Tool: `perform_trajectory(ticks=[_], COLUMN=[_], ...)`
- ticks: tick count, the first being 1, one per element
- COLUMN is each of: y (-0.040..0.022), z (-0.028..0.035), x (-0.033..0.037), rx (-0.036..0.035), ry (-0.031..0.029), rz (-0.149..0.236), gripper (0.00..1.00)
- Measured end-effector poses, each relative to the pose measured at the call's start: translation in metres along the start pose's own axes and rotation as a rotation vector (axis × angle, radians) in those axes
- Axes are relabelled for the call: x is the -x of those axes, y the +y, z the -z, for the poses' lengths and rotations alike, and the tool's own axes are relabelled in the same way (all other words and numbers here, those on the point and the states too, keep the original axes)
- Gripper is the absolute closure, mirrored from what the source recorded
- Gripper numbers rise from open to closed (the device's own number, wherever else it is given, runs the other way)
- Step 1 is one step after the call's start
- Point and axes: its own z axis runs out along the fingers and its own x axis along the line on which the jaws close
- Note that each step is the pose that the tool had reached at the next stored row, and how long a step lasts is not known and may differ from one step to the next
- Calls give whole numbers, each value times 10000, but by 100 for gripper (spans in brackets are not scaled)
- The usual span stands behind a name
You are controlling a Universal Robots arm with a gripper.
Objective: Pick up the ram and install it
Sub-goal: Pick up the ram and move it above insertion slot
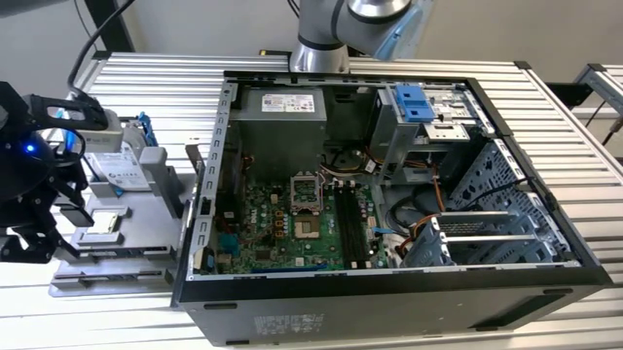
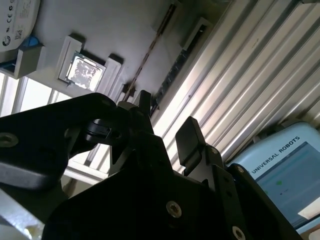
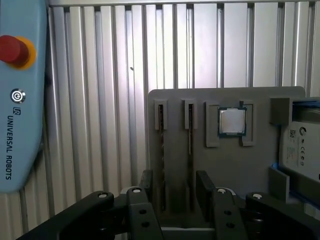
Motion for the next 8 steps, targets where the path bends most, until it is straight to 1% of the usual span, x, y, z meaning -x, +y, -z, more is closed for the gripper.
perform_trajectory(ticks=[8], y=[-1], z=[-145], x=[-6], rx=[-2], ry=[1], rz=[2], gripper=[0])
